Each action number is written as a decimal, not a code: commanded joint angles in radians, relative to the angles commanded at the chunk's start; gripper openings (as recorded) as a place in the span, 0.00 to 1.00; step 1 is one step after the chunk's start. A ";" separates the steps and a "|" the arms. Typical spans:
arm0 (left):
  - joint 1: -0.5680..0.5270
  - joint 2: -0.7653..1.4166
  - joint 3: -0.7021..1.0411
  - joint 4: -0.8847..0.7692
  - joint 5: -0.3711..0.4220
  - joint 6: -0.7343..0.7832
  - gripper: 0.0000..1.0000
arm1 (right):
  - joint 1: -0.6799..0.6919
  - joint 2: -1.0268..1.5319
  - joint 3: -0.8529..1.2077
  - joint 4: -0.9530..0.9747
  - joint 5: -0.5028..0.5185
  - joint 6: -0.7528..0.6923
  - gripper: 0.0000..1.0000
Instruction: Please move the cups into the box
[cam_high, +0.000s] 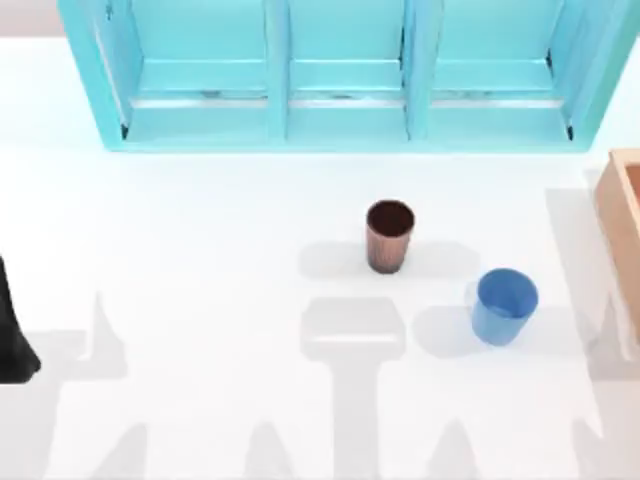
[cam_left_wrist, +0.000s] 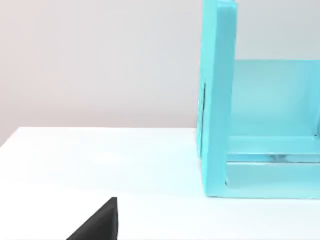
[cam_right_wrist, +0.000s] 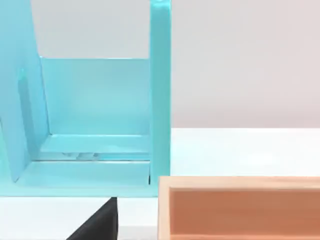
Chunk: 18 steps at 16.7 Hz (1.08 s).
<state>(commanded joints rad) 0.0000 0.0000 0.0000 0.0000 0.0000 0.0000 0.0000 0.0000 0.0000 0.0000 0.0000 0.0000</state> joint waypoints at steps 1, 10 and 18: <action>0.000 0.000 0.000 0.000 0.000 0.000 1.00 | 0.000 0.000 0.000 0.000 0.000 0.000 1.00; 0.000 0.000 0.000 0.000 0.000 0.000 1.00 | 0.091 0.364 0.346 -0.317 0.004 0.194 1.00; 0.000 0.000 0.000 0.000 0.000 0.000 1.00 | 0.302 1.212 1.147 -0.931 0.011 0.517 1.00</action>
<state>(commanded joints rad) 0.0000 0.0000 0.0000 0.0000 0.0000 0.0000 0.3024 1.2116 1.1472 -0.9314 0.0107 0.5168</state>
